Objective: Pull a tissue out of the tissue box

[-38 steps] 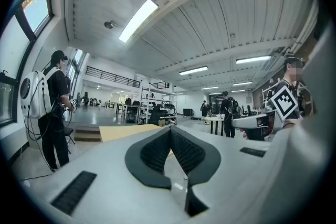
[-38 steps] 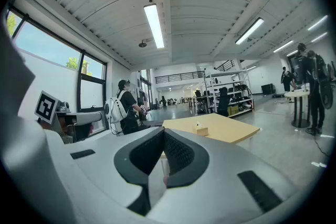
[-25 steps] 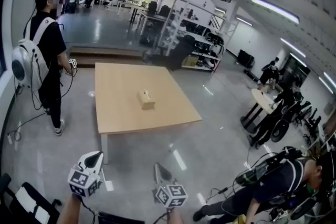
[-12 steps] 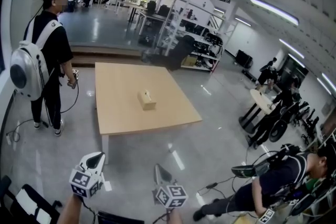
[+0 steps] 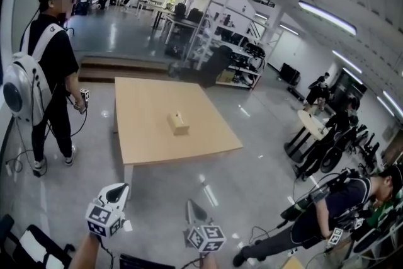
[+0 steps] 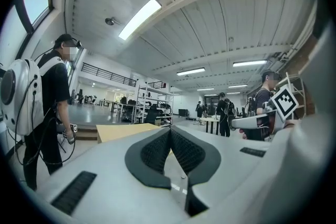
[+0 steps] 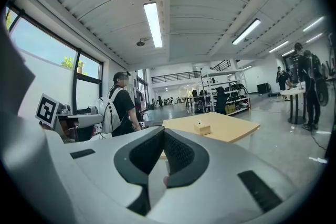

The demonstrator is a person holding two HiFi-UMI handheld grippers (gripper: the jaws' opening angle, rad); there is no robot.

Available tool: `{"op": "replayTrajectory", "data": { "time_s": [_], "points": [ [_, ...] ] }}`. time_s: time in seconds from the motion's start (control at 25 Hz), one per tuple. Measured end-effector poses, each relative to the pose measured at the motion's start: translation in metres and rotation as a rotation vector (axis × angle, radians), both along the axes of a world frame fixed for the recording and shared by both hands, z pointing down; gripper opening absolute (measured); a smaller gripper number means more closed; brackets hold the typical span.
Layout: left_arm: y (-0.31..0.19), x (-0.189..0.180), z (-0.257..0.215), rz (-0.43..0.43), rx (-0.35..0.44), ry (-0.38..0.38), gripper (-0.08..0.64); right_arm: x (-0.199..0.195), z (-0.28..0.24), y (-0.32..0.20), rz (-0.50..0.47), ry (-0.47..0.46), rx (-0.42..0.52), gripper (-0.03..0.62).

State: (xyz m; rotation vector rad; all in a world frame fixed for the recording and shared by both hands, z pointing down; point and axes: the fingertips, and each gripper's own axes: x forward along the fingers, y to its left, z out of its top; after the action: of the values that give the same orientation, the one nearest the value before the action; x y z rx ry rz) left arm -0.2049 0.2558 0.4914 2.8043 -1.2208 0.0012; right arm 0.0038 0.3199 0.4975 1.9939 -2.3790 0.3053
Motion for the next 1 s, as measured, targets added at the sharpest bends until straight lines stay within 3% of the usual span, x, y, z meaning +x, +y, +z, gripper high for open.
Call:
{"op": "replayTrajectory", "data": {
  "time_s": [0.56, 1.0],
  "points": [
    [-0.037, 0.008, 0.006, -0.013, -0.005, 0.003, 0.008, 0.013, 0.005, -0.036, -0.004, 0.008, -0.004, 0.011],
    [-0.104, 0.048, 0.003, -0.051, -0.008, -0.011, 0.008, 0.056, 0.009, -0.109, -0.029, -0.003, -0.008, 0.011]
  ]
}}
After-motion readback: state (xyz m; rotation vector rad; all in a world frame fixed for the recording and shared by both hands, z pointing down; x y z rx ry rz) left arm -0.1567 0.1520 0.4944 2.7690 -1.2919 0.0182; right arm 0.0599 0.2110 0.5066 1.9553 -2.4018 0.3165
